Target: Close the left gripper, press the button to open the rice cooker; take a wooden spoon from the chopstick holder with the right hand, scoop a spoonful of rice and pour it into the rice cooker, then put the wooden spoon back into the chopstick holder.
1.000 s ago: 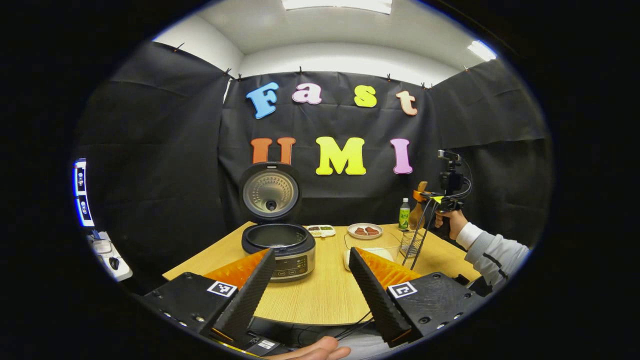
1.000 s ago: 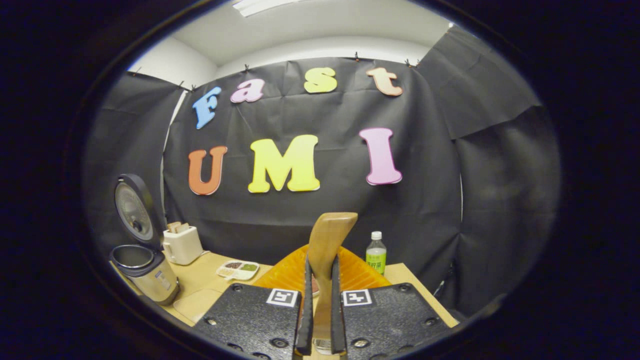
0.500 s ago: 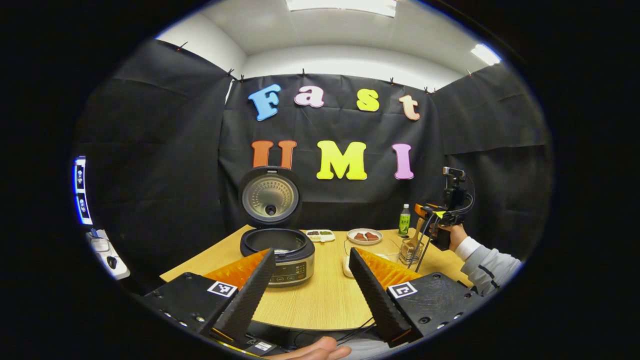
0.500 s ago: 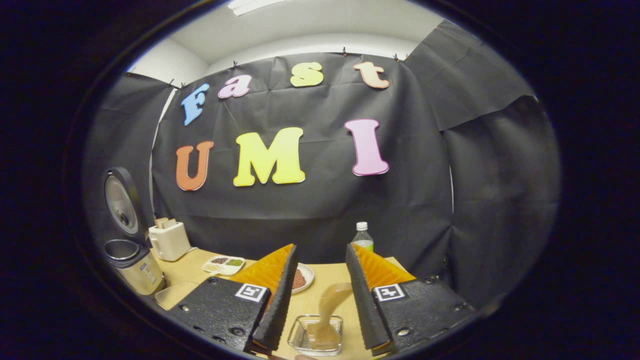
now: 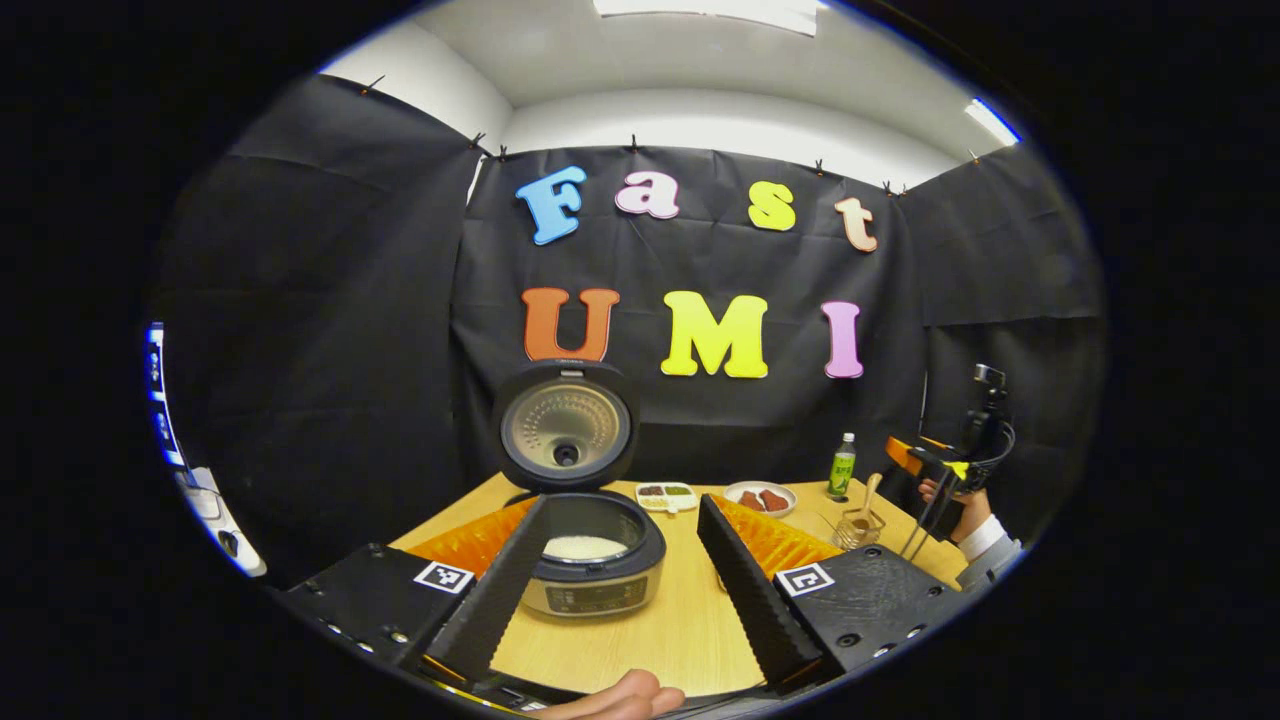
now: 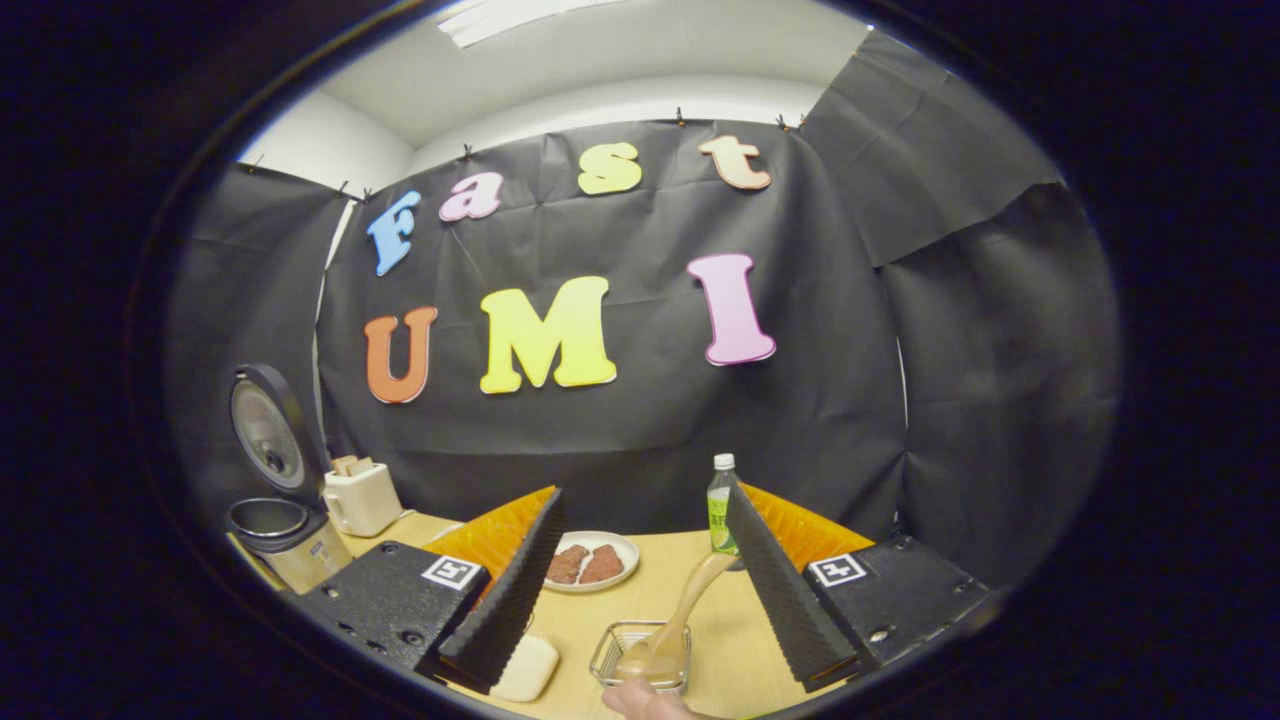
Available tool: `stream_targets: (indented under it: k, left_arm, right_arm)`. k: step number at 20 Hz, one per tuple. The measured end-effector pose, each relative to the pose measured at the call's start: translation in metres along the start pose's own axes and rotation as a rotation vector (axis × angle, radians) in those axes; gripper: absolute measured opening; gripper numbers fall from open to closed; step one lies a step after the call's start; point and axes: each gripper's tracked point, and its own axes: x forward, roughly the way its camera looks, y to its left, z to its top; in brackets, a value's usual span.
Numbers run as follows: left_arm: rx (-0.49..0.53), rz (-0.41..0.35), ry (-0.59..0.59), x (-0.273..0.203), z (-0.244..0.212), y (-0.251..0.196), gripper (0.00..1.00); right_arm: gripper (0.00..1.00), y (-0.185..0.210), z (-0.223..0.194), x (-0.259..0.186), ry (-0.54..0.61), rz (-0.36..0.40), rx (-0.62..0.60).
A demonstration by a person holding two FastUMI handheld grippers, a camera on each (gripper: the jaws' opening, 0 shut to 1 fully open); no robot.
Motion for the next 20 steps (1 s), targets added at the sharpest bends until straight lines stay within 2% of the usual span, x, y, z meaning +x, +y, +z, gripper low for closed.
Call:
stream_targets:
  k: [4,8,11,13,14,16,17,20]
  left_arm:
    - [-0.007,0.039,-0.041,0.039,0.034,0.022,0.94]
    - [-0.041,0.069,-0.040,0.076,0.070,0.035,0.94]
    - [-0.043,0.058,-0.073,0.097,0.100,0.033,0.94]
    - [-0.058,0.054,-0.082,0.110,0.108,0.037,0.94]
    - [-0.056,0.066,-0.071,0.120,0.107,0.040,0.94]
    - [-0.043,0.104,-0.055,0.140,0.110,0.054,0.94]
    - [-0.039,0.119,-0.054,0.151,0.113,0.060,0.94]
    - [-0.083,0.145,-0.036,0.184,0.115,0.078,0.94]
  right_arm:
    - [0.99,0.010,0.025,-0.033,-0.017,-0.002,0.034]
    - [1.00,0.018,0.043,-0.076,0.033,-0.001,0.067]
    - [0.99,0.016,0.058,-0.106,0.041,-0.005,0.122]
    - [0.98,0.009,0.068,-0.124,0.028,-0.011,0.079]
    - [1.00,0.006,0.076,-0.133,0.015,-0.018,0.060]
    - [0.98,0.002,0.082,-0.149,0.016,-0.028,0.047]
    - [1.00,0.002,0.083,-0.157,0.022,-0.019,0.039]
    - [0.98,0.003,0.090,-0.180,0.013,0.013,0.019]
